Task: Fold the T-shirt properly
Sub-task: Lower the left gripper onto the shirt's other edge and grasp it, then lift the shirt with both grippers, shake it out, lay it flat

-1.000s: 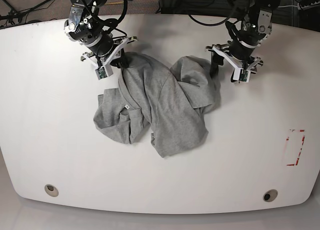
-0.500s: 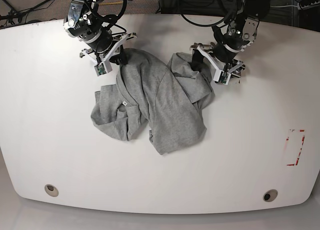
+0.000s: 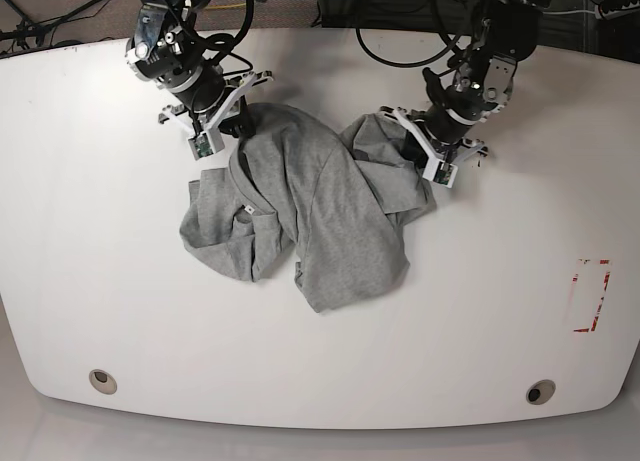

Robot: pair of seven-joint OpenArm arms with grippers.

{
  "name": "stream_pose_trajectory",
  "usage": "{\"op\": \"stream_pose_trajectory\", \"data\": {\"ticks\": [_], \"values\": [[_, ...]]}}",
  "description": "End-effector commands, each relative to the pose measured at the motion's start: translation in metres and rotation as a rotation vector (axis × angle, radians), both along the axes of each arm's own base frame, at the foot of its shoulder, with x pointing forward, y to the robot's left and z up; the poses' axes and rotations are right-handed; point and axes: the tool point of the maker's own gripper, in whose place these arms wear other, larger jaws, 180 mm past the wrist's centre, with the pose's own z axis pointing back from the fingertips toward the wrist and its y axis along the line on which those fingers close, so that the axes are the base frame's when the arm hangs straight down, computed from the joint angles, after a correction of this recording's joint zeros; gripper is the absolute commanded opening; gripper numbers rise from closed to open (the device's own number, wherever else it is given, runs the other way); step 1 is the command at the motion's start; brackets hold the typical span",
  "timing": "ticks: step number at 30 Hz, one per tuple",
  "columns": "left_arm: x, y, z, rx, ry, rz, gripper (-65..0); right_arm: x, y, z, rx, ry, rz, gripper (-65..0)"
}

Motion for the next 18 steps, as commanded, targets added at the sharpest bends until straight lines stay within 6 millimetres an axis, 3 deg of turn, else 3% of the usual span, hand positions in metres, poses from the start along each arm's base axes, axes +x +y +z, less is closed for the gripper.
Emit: {"op": "stream_pose_trajectory", "data": {"ticks": [1, 7, 18], "values": [[0.018, 0.024, 0.031, 0.035, -0.096, 0.028, -65.0, 0.025, -0.006, 0.024, -0.009, -0.101, 0.005, -65.0], [0.03, 0.066, 0.08, 0.155, -0.217, 0.005, -65.0, 0.066, -0.007, 0.056, -0.013, -0.221, 0.006, -65.0], [0.057, 0.125, 0.156, 0.367, -0.387, -0.016, -65.0, 0.134, -0.008, 0.113, -0.021, -0.375, 0.014, -65.0]]}}
